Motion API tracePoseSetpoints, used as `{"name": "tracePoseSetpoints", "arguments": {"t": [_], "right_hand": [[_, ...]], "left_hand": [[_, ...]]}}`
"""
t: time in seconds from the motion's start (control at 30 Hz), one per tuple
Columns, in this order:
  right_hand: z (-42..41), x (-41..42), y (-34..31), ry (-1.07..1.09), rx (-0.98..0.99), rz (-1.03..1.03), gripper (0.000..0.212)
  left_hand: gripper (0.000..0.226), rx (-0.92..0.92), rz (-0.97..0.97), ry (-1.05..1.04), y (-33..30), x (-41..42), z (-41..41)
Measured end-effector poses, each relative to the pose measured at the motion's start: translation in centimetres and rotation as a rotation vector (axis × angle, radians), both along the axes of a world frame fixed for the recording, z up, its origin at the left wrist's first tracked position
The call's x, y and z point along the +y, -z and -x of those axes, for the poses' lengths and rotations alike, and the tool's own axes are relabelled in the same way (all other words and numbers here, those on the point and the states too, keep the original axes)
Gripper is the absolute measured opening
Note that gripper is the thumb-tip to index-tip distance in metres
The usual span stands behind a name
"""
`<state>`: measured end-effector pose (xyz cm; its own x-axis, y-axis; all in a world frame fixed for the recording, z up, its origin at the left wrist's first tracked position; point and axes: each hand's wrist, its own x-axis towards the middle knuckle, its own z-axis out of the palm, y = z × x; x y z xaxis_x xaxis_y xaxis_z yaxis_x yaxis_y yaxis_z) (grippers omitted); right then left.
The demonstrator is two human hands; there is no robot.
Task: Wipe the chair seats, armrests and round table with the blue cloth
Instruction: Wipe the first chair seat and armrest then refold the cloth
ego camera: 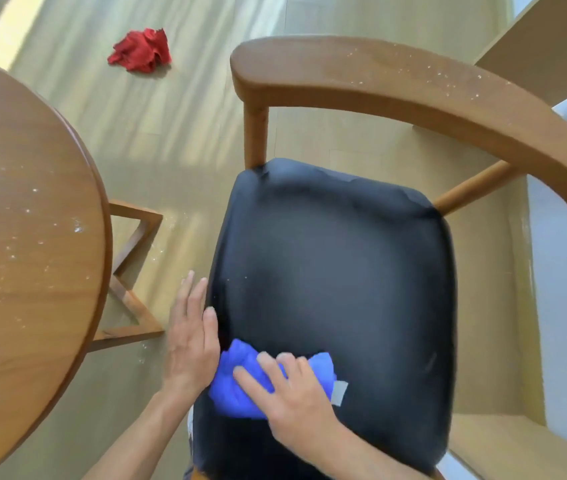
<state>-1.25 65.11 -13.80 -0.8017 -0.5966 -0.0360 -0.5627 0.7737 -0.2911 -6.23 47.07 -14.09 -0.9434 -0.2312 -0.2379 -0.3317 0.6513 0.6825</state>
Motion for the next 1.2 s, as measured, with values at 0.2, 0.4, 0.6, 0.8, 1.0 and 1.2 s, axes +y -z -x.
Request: {"name": "tracePoseSetpoints", "arguments": {"t": [0.2,0.4,0.6,0.8,1.0,1.2], "right_hand": [[9.3,0.4,-0.5,-0.174,0.198,-0.066,0.049],[21.4,-4.7,-0.6,0.535,0.16,-0.193,0.058],[-1.2,-3.1,0.2,-0.186,-0.001,-0.027,0.042],[9.5,-2.9,-0.4,-0.203,0.208,-0.122,0.05],[20.8,-7.1,-1.4,0.451,0.22,-0.231,0.051],[0.2,-6.9,0.1,-0.196,0.027,-0.041,0.051]], "left_hand": [[0.051,-0.009,0.016,-0.089,-0.1,-1.9,-0.7],[0.048,0.001,0.031,-0.096,0.1,-2.3,-2.0],[0.055,0.061,-0.03,-0.184,-1.2,-2.5,-1.2],[0.057,0.079,-0.004,-0.142,-2.0,-2.5,-0.2],[0.05,0.099,0.003,-0.157,-1.9,-1.9,-0.8],[0.056,0.092,0.008,-0.149,-2.9,-2.0,-0.9]]}}
